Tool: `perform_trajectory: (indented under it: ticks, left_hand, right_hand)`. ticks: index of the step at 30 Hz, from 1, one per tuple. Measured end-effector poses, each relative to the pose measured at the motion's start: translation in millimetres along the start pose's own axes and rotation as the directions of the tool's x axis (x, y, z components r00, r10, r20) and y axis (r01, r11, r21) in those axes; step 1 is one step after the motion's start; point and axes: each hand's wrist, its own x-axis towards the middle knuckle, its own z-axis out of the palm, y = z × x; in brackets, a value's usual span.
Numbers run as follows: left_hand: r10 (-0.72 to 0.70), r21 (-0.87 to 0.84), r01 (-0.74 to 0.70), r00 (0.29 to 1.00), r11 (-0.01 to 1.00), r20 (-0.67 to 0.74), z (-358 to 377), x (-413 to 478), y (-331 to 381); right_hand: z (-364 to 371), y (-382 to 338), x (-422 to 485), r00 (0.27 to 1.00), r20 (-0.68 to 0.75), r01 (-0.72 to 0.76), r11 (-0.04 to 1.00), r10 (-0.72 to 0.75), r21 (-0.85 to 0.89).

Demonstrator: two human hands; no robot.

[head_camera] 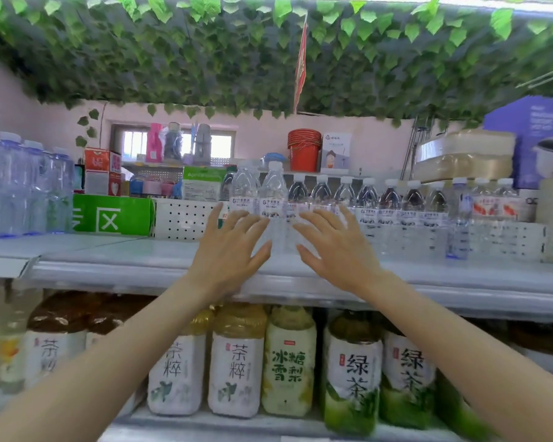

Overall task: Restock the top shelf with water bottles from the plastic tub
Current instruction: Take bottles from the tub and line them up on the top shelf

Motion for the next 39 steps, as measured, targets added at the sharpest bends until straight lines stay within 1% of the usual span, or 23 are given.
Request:
perform_trajectory:
  ticks: [5, 9, 13, 16, 20, 24, 27, 29, 32, 34, 36, 38, 39]
  left_hand:
    - [0.117, 0.057, -0.12, 0.992, 0.991, 0.054, -52, -20, 42]
    - [0.139, 0.049, -0.144, 0.985, 0.988, 0.1, -78, -41, 61]
    - [0.167, 0.039, -0.171, 0.981, 0.984, 0.1, -87, -67, 72]
    - [0.162, 0.019, -0.167, 0.974, 0.986, 0.161, -83, -88, 80]
    - [0.108, -0.149, -0.071, 0.96, 0.986, 0.259, -78, -126, 97]
    - [0.107, -0.248, -0.029, 0.946, 0.968, 0.306, -62, -174, 107]
    - [0.12, -0.278, -0.019, 0.929, 0.96, 0.349, -47, -206, 112]
    - [0.136, -0.292, -0.016, 0.908, 0.956, 0.397, -38, -227, 120]
    - [0.165, -0.31, -0.02, 0.878, 0.951, 0.449, -26, -257, 133]
    - [0.175, -0.325, -0.011, 0.86, 0.946, 0.479, -17, -277, 141]
    - [0.187, -0.343, 0.008, 0.827, 0.939, 0.53, -8, -297, 151]
    - [0.2, -0.369, 0.033, 0.795, 0.929, 0.573, 1, -316, 162]
    - [0.206, -0.379, 0.042, 0.782, 0.925, 0.588, 6, -327, 168]
  right_hand:
    - [-36, -7, -50, 0.995, 0.077, -0.078, 0.994, 0.071, 0.083]
    - [-63, -16, -80, 0.979, 0.147, -0.163, 0.978, 0.144, 0.131]
    - [-81, -28, -108, 0.965, 0.165, -0.227, 0.961, 0.202, 0.156]
    - [-87, -41, -132, 0.945, 0.22, -0.274, 0.954, 0.244, 0.122]
    - [-90, -66, -165, 0.906, 0.321, -0.323, 0.941, 0.277, 0.099]
    - [-86, -99, -201, 0.865, 0.441, -0.306, 0.948, 0.238, 0.088]
    - [-84, -123, -232, 0.836, 0.507, -0.287, 0.954, 0.207, 0.084]
    - [-82, -137, -251, 0.827, 0.532, -0.269, 0.959, 0.18, 0.093]
    - [-78, -152, -280, 0.793, 0.579, -0.293, 0.952, 0.19, 0.089]
    - [-74, -161, -299, 0.741, 0.646, -0.315, 0.945, 0.185, 0.09]
    - [-67, -168, -320, 0.697, 0.698, -0.339, 0.933, 0.161, 0.123]
    - [-58, -177, -342, 0.682, 0.718, -0.352, 0.923, 0.139, 0.156]
    - [-53, -181, -355, 0.69, 0.713, -0.34, 0.926, 0.128, 0.163]
